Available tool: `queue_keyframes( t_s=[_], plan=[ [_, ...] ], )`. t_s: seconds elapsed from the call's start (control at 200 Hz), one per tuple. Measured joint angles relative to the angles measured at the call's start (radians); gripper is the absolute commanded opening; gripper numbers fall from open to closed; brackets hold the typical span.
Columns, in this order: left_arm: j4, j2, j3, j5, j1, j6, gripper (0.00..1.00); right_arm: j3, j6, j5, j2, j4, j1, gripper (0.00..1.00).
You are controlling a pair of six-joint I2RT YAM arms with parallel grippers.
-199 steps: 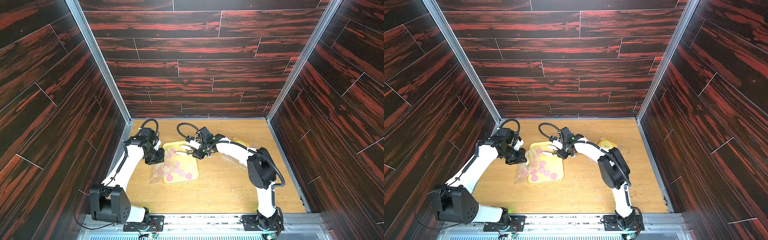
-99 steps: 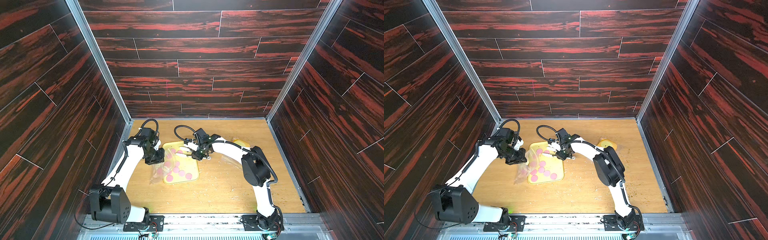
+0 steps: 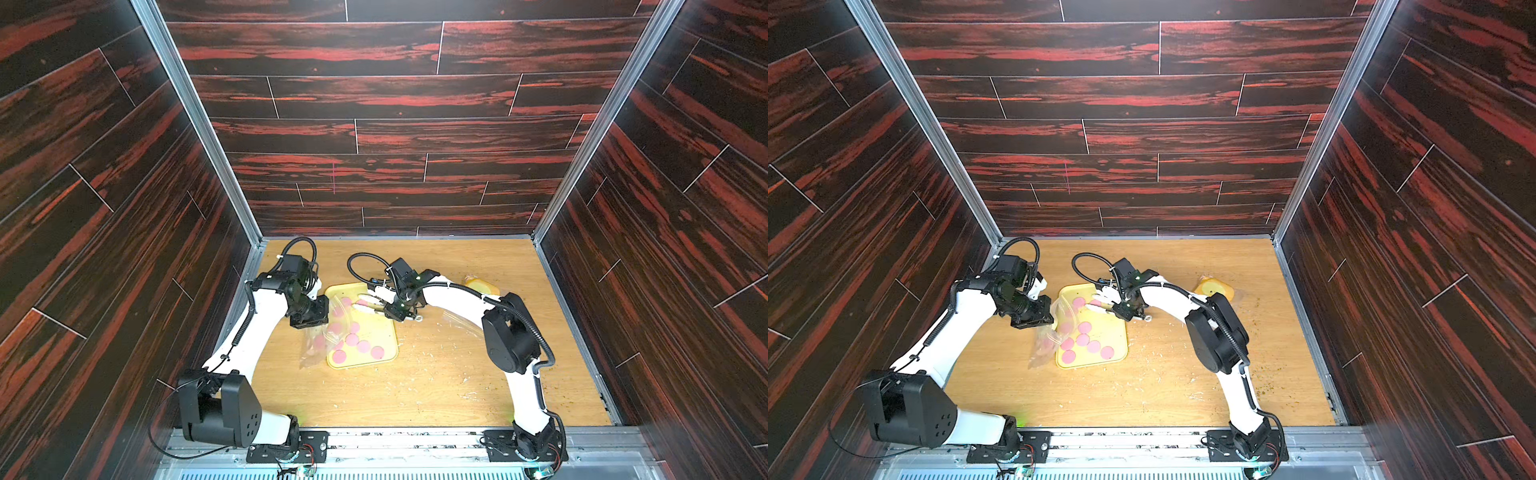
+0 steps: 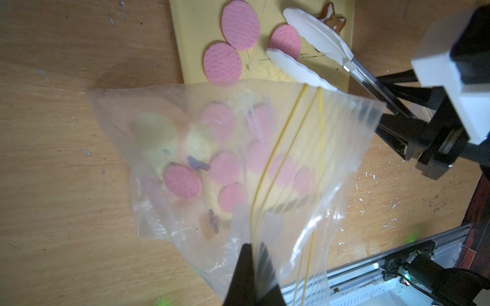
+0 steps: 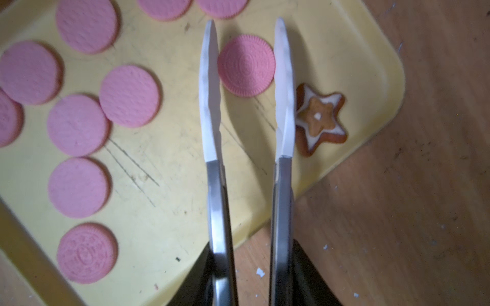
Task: Put the cookies into a resealable bag to prevent moisture
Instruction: Pick up the cookie from the tray, then place the cookie in the ziploc bag.
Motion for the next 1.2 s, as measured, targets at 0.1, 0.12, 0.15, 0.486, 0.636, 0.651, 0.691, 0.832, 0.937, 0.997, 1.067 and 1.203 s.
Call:
queue_keyframes(
  t_s=[0.1,0.12,0.15,0.486,0.636,0.651,0.691,0.832,0.937,0.997,1.067,1.203],
  plan=[
    [0.0,0.0,0.001,0.0,0.0,0.0,0.0,-0.062,0.005,-0.003,-0.051,0.012,0.0,0.43],
    [0.0,0.0,0.001,0.0,0.0,0.0,0.0,-0.071,0.006,-0.005,-0.061,0.012,0.0,0.43],
    [0.0,0.0,0.002,0.0,0.0,0.0,0.0,-0.087,0.008,-0.008,-0.079,0.015,0.0,0.43],
    [0.0,0.0,0.002,-0.002,0.0,0.001,0.0,-0.274,0.043,-0.092,-0.382,0.073,0.0,0.43],
    [0.0,0.003,0.002,-0.002,0.0,0.001,0.0,-0.315,0.068,-0.183,-0.493,0.104,0.008,0.43],
    [0.0,0.003,0.002,-0.002,0.0,0.001,0.0,-0.318,0.07,-0.194,-0.501,0.109,0.011,0.43],
    [0.0,0.003,0.002,-0.002,0.0,0.001,0.0,-0.322,0.077,-0.219,-0.517,0.118,0.019,0.43],
    [0.0,0.003,0.005,-0.002,0.0,0.001,0.0,-0.322,0.089,-0.294,-0.525,0.151,0.056,0.43],
    [-0.001,0.003,0.009,-0.002,0.0,0.0,0.0,-0.307,0.088,-0.315,-0.501,0.144,0.08,0.44],
    [-0.001,0.003,0.011,-0.002,0.0,0.0,0.0,-0.291,0.087,-0.314,-0.474,0.146,0.085,0.45],
    [-0.001,0.003,0.013,-0.004,0.0,0.0,0.0,-0.279,0.087,-0.308,-0.447,0.145,0.085,0.48],
    [-0.001,0.003,0.013,-0.004,0.0,0.0,0.0,-0.267,0.087,-0.309,-0.423,0.146,0.082,0.53]
  ],
)
